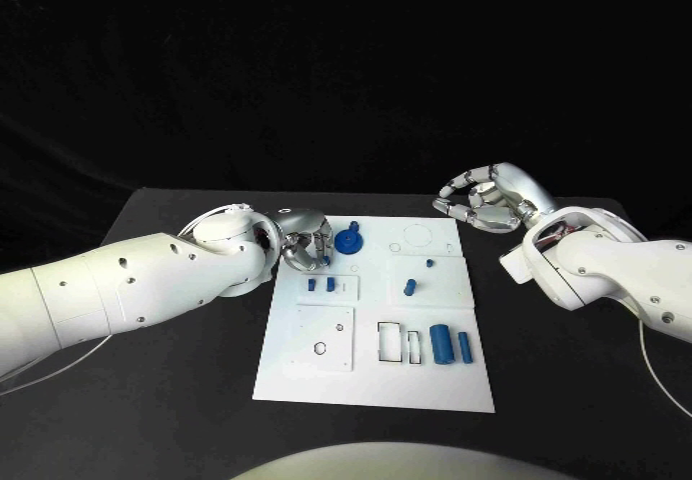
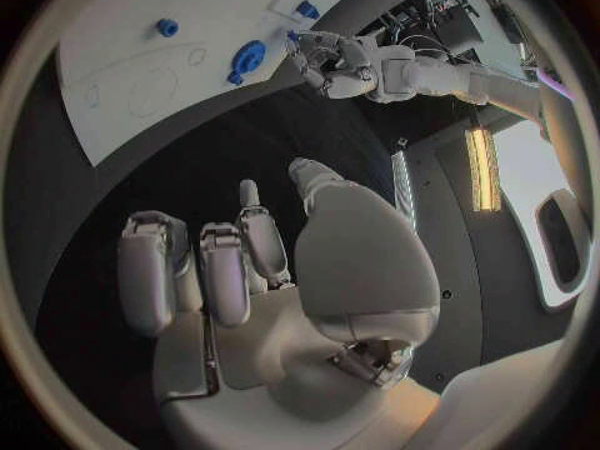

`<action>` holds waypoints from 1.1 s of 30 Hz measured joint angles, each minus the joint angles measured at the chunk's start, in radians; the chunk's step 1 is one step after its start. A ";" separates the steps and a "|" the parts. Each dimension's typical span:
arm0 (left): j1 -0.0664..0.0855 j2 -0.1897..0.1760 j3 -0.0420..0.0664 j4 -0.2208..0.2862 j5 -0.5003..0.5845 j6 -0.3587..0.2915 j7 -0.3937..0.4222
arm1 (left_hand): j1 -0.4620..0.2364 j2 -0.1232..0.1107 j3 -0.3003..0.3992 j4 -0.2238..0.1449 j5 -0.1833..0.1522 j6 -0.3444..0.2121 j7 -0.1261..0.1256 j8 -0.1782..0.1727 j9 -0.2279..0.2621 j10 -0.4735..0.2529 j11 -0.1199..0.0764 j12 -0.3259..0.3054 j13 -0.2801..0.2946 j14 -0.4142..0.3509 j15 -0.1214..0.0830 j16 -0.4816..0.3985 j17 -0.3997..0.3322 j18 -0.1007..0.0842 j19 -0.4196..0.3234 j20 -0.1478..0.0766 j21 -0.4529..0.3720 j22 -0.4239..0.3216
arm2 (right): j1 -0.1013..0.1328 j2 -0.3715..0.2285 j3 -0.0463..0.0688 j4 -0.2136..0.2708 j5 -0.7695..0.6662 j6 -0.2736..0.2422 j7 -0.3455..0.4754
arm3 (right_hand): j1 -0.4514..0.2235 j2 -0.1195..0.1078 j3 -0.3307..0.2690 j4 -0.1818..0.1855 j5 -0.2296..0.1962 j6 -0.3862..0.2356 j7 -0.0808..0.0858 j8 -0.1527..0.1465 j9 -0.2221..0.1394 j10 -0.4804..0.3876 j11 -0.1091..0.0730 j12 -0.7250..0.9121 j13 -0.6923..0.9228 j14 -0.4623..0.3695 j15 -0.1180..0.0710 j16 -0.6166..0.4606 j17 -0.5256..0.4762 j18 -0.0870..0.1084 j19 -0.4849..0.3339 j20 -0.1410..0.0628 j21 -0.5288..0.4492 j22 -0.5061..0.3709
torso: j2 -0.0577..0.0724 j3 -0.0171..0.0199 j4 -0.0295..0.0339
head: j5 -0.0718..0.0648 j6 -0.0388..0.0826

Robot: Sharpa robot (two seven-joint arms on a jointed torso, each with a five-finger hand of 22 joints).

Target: Assemble the parts on the task board

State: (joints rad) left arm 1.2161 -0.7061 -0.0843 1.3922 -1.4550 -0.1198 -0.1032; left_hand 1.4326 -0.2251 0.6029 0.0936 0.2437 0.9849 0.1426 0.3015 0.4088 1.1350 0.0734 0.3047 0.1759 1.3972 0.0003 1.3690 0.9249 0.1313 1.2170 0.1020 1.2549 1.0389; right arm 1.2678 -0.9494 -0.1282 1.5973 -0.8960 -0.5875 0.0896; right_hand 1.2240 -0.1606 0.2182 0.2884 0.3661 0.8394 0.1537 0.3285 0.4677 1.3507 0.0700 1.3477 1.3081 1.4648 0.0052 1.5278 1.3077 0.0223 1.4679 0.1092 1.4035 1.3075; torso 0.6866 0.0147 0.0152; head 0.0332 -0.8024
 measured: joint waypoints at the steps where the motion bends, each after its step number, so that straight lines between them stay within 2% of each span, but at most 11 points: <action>1: 0.000 0.000 0.000 -0.001 0.000 0.002 0.000 | 0.000 0.000 0.000 0.000 0.000 0.000 0.000 0.000 0.000 0.000 0.000 0.000 0.000 0.000 0.000 0.000 0.000 0.000 0.000 0.000 0.000 0.000 | 0.000 0.000 0.000 0.000 0.000 0.000 0.000 | 0.000 0.000 0.000 0.000 0.000 0.000 0.000 0.000 0.000 0.000 0.000 0.000 0.000 0.000 0.000 0.000 0.000 0.000 0.000 0.000 0.000 0.000 | 0.000 -0.0001 0.0001 | 0.000 -0.001; 21: 0.001 0.008 0.000 -0.008 0.004 0.033 -0.016 | 0.000 0.000 0.003 -0.003 0.000 0.000 0.000 -0.006 0.000 0.007 0.000 -0.004 -0.001 0.000 0.000 -0.004 -0.007 0.000 0.000 0.000 0.000 -0.001 | 0.000 0.000 0.000 0.000 -0.001 0.000 0.000 | 0.000 0.000 0.000 0.000 0.000 0.000 0.000 0.008 -0.001 0.000 0.000 0.000 0.000 0.000 0.000 0.000 0.000 0.000 0.000 0.000 0.000 0.000 | -0.001 -0.0006 0.0004 | 0.001 -0.007; 33: 0.000 0.014 -0.001 -0.013 0.009 0.035 -0.017 | -0.005 -0.005 0.000 -0.006 -0.004 0.000 0.000 -0.006 0.000 0.007 0.000 -0.010 -0.002 0.000 0.000 -0.004 -0.008 0.000 0.000 0.000 0.000 -0.004 | 0.000 -0.002 0.000 0.001 -0.002 0.000 0.000 | 0.000 0.000 0.000 0.000 0.000 0.000 0.000 0.008 -0.001 0.000 0.000 0.000 0.000 0.000 0.000 0.000 0.000 0.000 0.000 0.000 0.000 0.000 | -0.001 -0.0007 -0.0002 | -0.001 -0.006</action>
State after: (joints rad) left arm 1.2166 -0.6919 -0.0854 1.3788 -1.4460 -0.0845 -0.1202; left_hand 1.4275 -0.2303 0.6029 0.0879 0.2396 0.9845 0.1425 0.2956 0.4084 1.1422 0.0732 0.2952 0.1741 1.3972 0.0003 1.3650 0.9174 0.1314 1.2169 0.1020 1.2549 1.0350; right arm 1.2678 -0.9512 -0.1284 1.5983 -0.8977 -0.5875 0.0896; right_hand 1.2240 -0.1606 0.2183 0.2884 0.3661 0.8394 0.1537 0.3363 0.4670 1.3507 0.0700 1.3477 1.3077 1.4648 0.0052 1.5278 1.3075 0.0224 1.4679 0.1092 1.4035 1.3078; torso 0.6860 0.0140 0.0151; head 0.0321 -0.8083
